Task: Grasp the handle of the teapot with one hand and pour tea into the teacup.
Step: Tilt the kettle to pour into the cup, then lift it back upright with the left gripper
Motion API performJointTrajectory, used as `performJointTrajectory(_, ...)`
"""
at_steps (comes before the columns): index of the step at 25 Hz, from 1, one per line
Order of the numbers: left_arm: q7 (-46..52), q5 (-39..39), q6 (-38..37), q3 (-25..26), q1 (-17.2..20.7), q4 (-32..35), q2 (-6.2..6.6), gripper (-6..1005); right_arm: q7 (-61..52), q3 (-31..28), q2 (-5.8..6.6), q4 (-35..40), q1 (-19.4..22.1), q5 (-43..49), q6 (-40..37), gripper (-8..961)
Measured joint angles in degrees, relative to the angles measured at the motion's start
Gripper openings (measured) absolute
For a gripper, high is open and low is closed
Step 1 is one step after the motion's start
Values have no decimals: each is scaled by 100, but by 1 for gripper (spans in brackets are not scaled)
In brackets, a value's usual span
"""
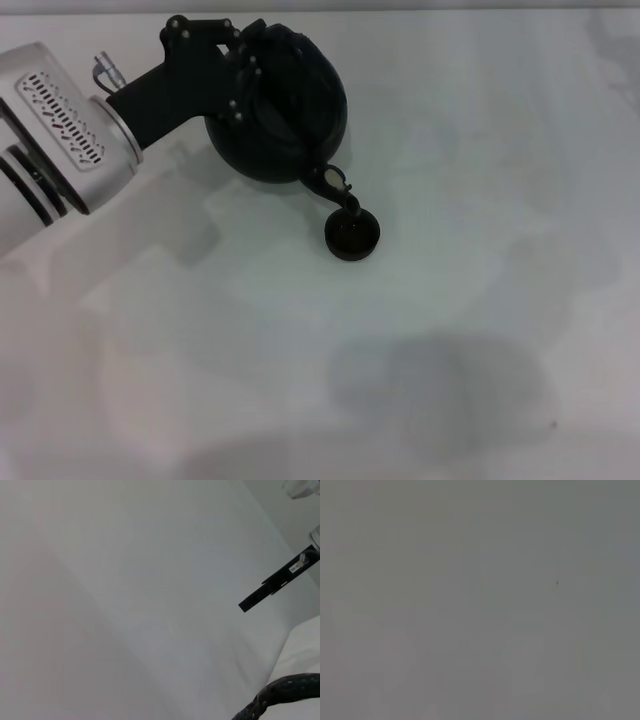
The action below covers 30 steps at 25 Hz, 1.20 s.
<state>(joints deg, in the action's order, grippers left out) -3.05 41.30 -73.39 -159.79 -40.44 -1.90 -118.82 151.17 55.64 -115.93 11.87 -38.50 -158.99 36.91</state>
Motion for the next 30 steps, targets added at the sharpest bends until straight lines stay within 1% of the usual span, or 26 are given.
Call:
performJointTrajectory(5,-215,0,3,0,-8,54,-1,89,0,0,0,-1,0,0,0,844)
performJointTrajectory(30,-436,-132,7,0,-104,68,8,88,0,0,6,-1,-25,-16,-79,845)
